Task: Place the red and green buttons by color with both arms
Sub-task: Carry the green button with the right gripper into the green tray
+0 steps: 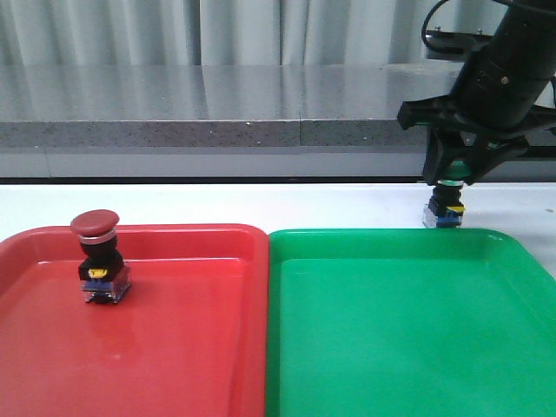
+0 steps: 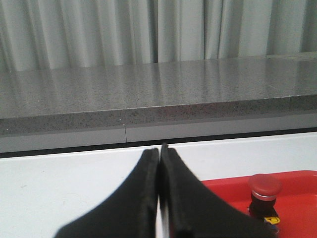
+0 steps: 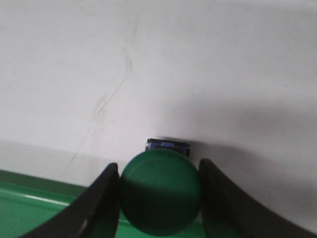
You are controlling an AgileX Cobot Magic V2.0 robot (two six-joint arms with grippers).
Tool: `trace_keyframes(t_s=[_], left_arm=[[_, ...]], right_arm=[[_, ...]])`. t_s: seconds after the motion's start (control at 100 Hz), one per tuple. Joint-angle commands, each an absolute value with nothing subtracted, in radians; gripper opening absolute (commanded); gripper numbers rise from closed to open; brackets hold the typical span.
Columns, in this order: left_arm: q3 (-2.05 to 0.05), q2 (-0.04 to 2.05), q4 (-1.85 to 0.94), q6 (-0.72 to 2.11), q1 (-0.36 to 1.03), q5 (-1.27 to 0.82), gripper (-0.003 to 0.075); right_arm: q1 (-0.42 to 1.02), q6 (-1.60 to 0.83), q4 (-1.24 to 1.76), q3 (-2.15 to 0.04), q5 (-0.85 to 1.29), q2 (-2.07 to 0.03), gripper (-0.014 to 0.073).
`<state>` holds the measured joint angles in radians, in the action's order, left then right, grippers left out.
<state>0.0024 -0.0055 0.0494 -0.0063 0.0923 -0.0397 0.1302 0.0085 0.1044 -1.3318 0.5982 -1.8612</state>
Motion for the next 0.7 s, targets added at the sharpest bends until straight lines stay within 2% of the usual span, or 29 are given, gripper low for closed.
trace_keyframes(t_s=[0.0,0.32,0.69], left_arm=[[0.043,-0.036,0.048,-0.011,0.089,0.036,-0.0019],[0.043,-0.036,0.048,-0.011,0.089,0.036,-0.0019],[0.043,-0.036,0.048,-0.011,0.089,0.036,-0.0019]], right_arm=[[0.129,-0.006,0.109,-1.390,0.589,-1.782,0.0238],[0.153,0.022,0.117,-1.379,0.710,-1.621,0.0238],[0.294,0.120,0.117,-1.130,0.588,-1.515,0.0238]])
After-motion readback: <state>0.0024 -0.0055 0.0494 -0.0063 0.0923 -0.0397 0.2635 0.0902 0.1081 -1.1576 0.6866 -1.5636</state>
